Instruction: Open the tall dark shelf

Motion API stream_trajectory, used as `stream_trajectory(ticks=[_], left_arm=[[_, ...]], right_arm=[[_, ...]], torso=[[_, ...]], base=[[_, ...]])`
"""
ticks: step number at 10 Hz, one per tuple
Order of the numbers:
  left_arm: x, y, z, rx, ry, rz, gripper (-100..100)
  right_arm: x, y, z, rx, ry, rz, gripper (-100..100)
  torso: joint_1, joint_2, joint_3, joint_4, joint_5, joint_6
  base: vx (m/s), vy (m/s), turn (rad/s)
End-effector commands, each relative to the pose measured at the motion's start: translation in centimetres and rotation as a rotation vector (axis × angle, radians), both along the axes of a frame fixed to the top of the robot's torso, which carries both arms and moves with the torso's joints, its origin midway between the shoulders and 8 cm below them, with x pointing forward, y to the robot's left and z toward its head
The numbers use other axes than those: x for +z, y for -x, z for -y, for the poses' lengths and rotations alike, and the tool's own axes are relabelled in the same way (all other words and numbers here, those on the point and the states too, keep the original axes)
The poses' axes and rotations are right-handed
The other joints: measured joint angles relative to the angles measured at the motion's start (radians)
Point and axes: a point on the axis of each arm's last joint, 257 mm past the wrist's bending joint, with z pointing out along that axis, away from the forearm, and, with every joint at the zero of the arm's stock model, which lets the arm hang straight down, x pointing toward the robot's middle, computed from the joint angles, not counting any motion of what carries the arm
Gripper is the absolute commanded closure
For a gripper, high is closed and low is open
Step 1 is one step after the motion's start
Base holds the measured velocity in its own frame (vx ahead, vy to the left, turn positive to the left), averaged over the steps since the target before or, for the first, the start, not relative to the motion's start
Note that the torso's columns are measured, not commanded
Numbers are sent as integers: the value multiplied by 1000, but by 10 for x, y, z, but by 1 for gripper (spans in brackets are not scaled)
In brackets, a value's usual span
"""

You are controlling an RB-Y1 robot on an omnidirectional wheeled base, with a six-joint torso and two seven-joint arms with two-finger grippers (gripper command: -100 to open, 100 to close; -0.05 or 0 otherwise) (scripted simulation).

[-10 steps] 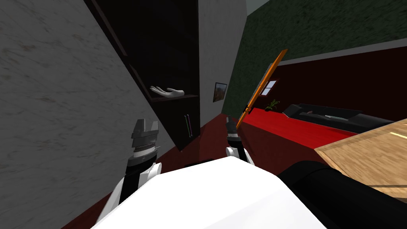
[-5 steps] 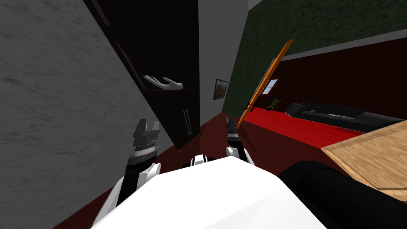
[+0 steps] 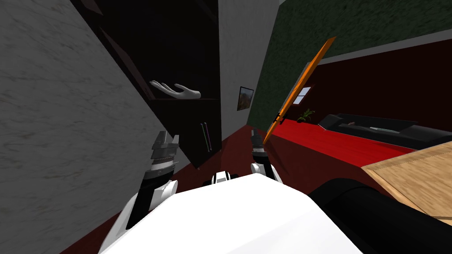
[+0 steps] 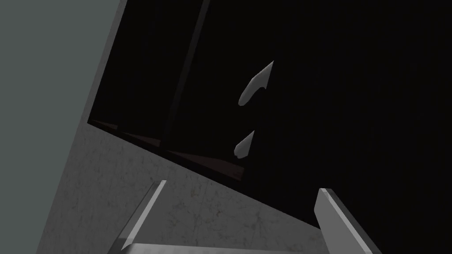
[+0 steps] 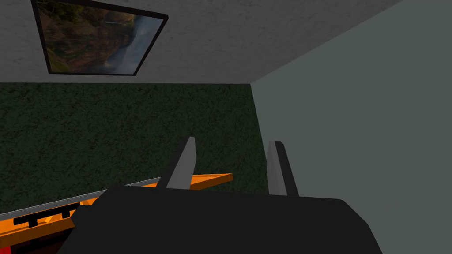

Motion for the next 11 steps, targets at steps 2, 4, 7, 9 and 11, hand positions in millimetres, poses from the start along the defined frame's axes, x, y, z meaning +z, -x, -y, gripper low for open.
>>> stream_trajectory(ticks=[2, 4, 7, 9, 11], left_arm=[[-13, -14, -5, -17, 54, -72, -100], [-20, -21, -7, -26, 85, -109, -100], [-31, -30, -10, -38, 126, -160, -100], [-38, -35, -11, -45, 152, -192, -100], [-44, -40, -12, -52, 176, -222, -100]], right_arm=[[0, 0, 0, 0, 0, 0, 0], [0, 0, 0, 0, 0, 0, 0], [0, 0, 0, 0, 0, 0, 0], [0, 0, 0, 0, 0, 0, 0], [0, 0, 0, 0, 0, 0, 0]], torso=[[1, 0, 0, 0, 0, 0], [0, 0, 0, 0, 0, 0], [1, 1, 0, 0, 0, 0], [0, 0, 0, 0, 0, 0], [1, 0, 0, 0, 0, 0]], base=[[82, -42, 12], [87, -51, 11], [71, -45, 10], [63, -42, 11], [66, -38, 6]])
